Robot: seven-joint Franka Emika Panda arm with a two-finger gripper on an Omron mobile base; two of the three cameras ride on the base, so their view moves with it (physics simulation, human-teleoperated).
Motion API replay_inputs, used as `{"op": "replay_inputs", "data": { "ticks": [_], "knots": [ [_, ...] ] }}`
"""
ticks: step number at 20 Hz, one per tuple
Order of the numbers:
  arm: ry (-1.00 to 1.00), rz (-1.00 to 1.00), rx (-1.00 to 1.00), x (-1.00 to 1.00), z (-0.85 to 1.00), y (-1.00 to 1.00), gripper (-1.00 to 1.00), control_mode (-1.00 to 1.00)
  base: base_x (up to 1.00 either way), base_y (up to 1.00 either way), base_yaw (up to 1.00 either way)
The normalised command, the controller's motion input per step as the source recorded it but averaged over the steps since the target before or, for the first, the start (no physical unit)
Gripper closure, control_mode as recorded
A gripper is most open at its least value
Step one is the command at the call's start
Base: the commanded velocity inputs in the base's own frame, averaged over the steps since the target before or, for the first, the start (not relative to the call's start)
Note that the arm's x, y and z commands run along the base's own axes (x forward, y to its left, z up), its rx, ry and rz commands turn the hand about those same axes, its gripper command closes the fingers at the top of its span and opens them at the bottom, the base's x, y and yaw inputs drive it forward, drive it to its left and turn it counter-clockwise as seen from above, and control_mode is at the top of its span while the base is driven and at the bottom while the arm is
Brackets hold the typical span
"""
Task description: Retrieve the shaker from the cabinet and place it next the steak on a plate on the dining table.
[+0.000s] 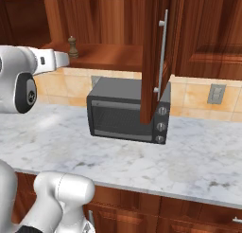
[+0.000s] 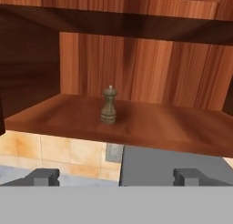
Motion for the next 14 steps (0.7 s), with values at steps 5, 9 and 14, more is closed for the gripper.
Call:
{"op": "replay_inputs", "data": {
  "ticks": [5, 9, 14],
  "knots": [
    [0.00, 0.00, -0.01, 0.28, 0.14, 0.12, -1.00, -1.00, 0.00, 0.00, 0.00],
    [0.00, 0.00, 0.00, 0.39, 0.04, 0.14, -1.00, -1.00, 0.00, 0.00, 0.00],
    [0.00, 0.01, 0.00, 0.48, 0.00, 0.02, -1.00, -1.00, 0.00, 0.00, 0.00]
  ]
}}
